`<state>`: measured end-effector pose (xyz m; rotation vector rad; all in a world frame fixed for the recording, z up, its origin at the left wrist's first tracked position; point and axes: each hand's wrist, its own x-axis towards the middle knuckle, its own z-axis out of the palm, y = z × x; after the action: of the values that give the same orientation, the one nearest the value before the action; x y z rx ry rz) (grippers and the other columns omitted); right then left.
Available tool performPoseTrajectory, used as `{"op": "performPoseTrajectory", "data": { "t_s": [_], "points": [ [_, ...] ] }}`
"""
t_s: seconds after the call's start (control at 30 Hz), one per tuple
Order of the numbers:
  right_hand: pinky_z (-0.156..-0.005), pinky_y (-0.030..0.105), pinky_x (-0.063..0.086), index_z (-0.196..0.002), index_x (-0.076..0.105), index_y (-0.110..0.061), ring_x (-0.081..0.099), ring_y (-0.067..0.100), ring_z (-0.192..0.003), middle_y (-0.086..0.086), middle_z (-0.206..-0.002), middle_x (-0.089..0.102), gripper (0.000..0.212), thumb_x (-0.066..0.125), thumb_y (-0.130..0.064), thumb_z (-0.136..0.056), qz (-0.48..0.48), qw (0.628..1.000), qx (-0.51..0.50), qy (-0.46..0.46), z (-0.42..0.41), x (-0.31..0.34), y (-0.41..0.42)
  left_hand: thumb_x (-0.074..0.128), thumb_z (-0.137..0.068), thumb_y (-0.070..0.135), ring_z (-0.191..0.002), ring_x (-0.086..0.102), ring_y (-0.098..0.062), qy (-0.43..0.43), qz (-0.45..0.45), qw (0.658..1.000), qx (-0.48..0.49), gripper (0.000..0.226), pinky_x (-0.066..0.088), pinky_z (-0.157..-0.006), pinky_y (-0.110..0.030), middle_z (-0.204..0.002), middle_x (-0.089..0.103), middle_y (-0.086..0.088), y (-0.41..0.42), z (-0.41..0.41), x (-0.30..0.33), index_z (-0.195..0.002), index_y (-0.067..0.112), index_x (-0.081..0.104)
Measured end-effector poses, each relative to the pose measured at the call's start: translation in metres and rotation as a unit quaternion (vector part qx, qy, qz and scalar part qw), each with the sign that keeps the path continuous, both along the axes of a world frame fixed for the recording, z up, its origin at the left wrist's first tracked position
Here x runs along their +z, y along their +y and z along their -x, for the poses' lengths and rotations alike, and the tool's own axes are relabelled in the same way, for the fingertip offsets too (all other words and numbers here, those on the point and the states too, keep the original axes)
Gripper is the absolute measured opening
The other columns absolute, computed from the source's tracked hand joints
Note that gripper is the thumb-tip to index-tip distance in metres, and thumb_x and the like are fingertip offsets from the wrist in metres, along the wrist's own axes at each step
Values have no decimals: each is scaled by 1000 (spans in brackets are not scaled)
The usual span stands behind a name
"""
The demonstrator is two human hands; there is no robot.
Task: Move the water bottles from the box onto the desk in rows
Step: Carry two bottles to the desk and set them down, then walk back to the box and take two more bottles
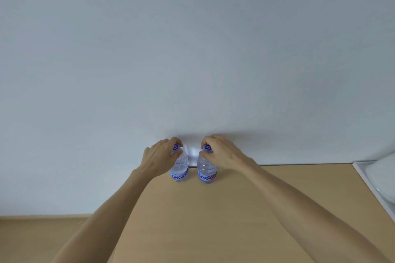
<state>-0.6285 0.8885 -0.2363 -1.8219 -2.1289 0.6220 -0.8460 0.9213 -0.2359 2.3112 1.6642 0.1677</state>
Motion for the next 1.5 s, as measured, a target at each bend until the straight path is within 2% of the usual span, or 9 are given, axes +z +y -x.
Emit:
{"op": "performPoseTrajectory", "data": {
  "t_s": [0.37, 0.63, 0.83, 0.97, 1.07, 1.17, 1.33, 1.4, 1.5],
  "points": [
    [-73, 26, 41, -105, 62, -18, 54, 16, -94, -1, -104, 61, 23, 59, -33, -88, -6, 999, 31, 9, 40, -4, 19, 42, -96, 44, -93, 56, -16, 12, -33, 999, -8, 21, 36, -73, -31, -107, 61, 13, 15, 33, 9, -114, 39, 51],
    [-74, 27, 40, -110, 62, -21, 53, 17, -97, -3, -102, 56, 27, 60, -36, -89, -7, 999, 44, 10, 73, -6, 28, 42, -95, 44, -88, 53, -17, 13, -4, 1000, 23, 18, 35, -74, -32, -107, 62, 14, 16, 62, 3, -110, 41, 50],
    [-72, 27, 39, -112, 60, -25, 52, 16, -91, -5, -97, 50, 26, 60, -38, -90, -4, 999, 39, 19, 83, -8, 28, 41, -97, 46, -90, 58, -22, -8, 13, 1000, 18, 20, 41, -73, -34, -106, 59, 10, 10, 70, -4, -116, 42, 46],
    [-77, 33, 44, -121, 54, -31, 55, 19, -103, -4, -109, 53, 31, 57, -37, -92, -7, 999, 40, -3, 81, -4, 25, 42, -97, 48, -90, 59, -22, -16, 9, 1000, 9, 27, 41, -73, -35, -106, 58, 10, 9, 69, -3, -123, 42, 39],
    [-84, 38, 42, -127, 48, -31, 53, 20, -112, -4, -122, 54, 38, 57, -41, -92, -6, 999, 22, -24, 78, -1, 18, 41, -95, 54, -92, 60, -23, -12, 7, 999, 35, 33, 42, -74, -35, -105, 61, 13, 7, 70, -4, -124, 40, 37],
    [-85, 38, 40, -129, 45, -29, 56, 21, -108, -5, -124, 55, 45, 55, -52, -91, 6, 1000, 4, -12, 76, 3, 8, 38, -95, 55, -86, 62, -26, -4, -19, 998, 66, 34, 43, -71, -35, -93, 66, 12, 3, 72, 1, -124, 37, 39],
    [-78, 35, 38, -126, 49, -28, 56, 17, -94, -10, -114, 60, 37, 50, -49, -95, -3, 1000, -30, 4, 52, 13, -18, 44, -98, 43, -77, 60, -19, -80, -50, 994, 47, 17, 42, -66, -30, -75, 63, 15, -15, 48, 23, -112, 38, 51],
    [-76, 33, 36, -122, 51, -29, 54, 13, -88, -12, -108, 62, 32, 50, -48, -96, -14, 998, -56, 16, 36, 22, -33, 46, -97, 40, -75, 59, -14, -117, -41, 992, 25, 11, 42, -63, -28, -73, 62, 15, -22, 30, 36, -103, 40, 55],
    [-76, 34, 39, -117, 53, -30, 56, 11, -86, -14, -103, 63, 28, 50, -47, -96, -35, 994, -103, 28, -1, 41, -64, 48, -96, 41, -68, 58, -6, -168, -36, 985, -25, 10, 45, -62, -30, -71, 61, 15, -37, -10, 57, -101, 41, 57]
  ]
}}
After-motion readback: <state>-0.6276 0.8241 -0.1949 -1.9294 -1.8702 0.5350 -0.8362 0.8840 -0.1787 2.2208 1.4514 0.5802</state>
